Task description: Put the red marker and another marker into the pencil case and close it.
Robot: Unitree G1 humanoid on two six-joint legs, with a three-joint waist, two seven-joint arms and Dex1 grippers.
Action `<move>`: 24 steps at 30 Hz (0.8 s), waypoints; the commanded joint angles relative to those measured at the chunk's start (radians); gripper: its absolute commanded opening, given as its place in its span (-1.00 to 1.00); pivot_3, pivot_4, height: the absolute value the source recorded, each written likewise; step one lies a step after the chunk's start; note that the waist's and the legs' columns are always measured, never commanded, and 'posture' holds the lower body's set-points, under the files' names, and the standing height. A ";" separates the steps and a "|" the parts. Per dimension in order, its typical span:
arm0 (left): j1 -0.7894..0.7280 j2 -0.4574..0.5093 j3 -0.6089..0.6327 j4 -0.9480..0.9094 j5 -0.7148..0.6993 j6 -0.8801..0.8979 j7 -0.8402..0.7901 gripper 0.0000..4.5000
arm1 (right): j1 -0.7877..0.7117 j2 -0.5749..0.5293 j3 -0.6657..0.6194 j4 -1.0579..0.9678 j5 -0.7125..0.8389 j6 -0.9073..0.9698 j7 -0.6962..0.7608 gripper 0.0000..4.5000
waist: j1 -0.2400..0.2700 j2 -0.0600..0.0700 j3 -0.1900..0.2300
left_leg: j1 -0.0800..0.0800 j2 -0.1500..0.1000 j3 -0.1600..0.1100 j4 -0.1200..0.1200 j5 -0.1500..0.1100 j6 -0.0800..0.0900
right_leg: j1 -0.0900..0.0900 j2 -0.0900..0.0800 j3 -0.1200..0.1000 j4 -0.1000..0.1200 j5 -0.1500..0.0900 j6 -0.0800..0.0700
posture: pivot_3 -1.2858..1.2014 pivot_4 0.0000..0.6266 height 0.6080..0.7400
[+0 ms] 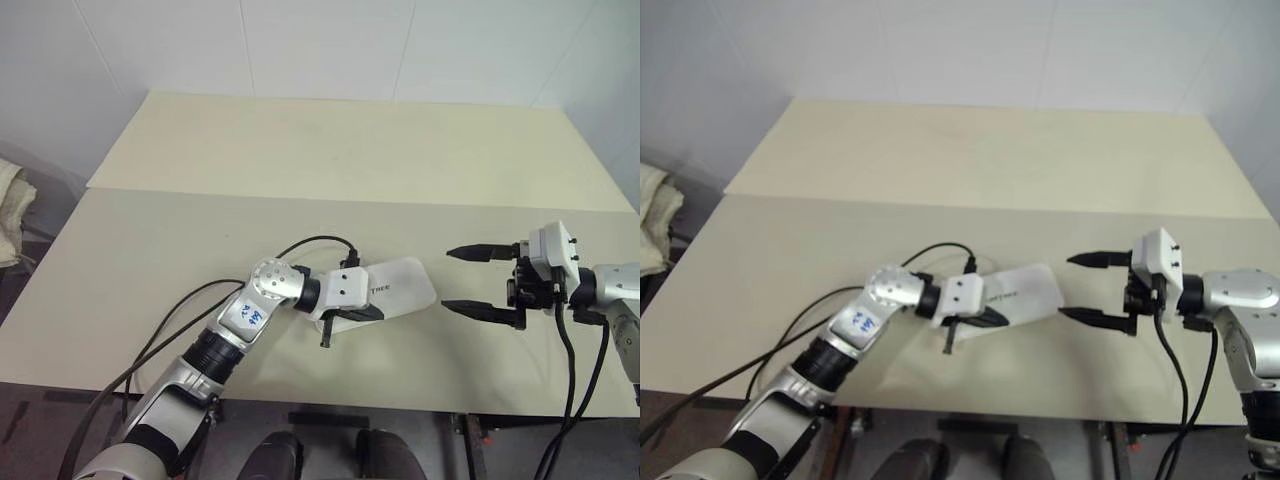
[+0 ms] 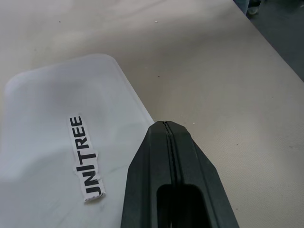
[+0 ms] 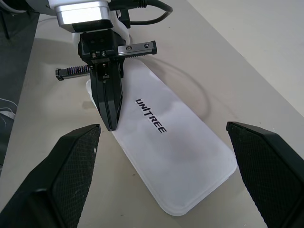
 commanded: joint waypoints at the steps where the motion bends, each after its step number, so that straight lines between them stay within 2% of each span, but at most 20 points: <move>1: 0.029 -0.001 0.013 -0.003 -0.003 0.059 0.021 -0.99 | -0.001 0.009 -0.032 -0.030 0.021 -0.006 -0.006 1.00 | 0.000 0.000 0.000 | 0.000 0.000 0.000 0.000 0.000 0.000 | 0.000 0.000 0.000 0.000 0.000 0.000 | 0.03 -0.52 1.00; 8: 0.064 -0.016 0.193 -0.099 -0.157 0.057 0.064 -0.99 | -0.019 0.044 -0.001 -0.001 0.009 -0.026 0.011 1.00 | -0.003 0.000 0.000 | -0.001 0.001 0.000 -0.002 0.001 0.000 | -0.003 0.000 0.000 0.001 0.000 0.000 | 0.03 -0.52 1.00; 17: 0.236 0.141 0.443 -0.231 -0.351 0.000 0.010 -0.99 | -0.042 0.089 0.041 0.099 -0.035 -0.092 0.050 1.00 | -0.005 0.000 0.000 | -0.002 0.000 0.000 -0.003 0.000 0.000 | -0.007 0.000 0.000 0.003 0.000 0.000 | 0.03 -0.52 1.00; 20: 0.313 0.188 0.536 -0.283 -0.428 -0.014 -0.017 -0.73 | -0.047 0.100 0.031 0.161 -0.059 -0.149 0.050 1.00 | -0.003 0.000 0.000 | -0.002 0.000 -0.001 -0.003 0.000 0.000 | -0.007 0.000 0.000 0.002 0.000 0.000 | 0.03 -0.52 1.00; 24: 0.370 0.230 0.562 -0.324 -0.458 -0.008 -0.027 -0.15 | -0.040 0.097 0.014 0.203 -0.062 -0.190 0.057 1.00 | -0.003 0.001 0.001 | -0.002 -0.001 -0.001 -0.003 0.000 0.000 | -0.006 0.000 0.001 0.002 0.000 0.000 | 0.03 -0.52 1.00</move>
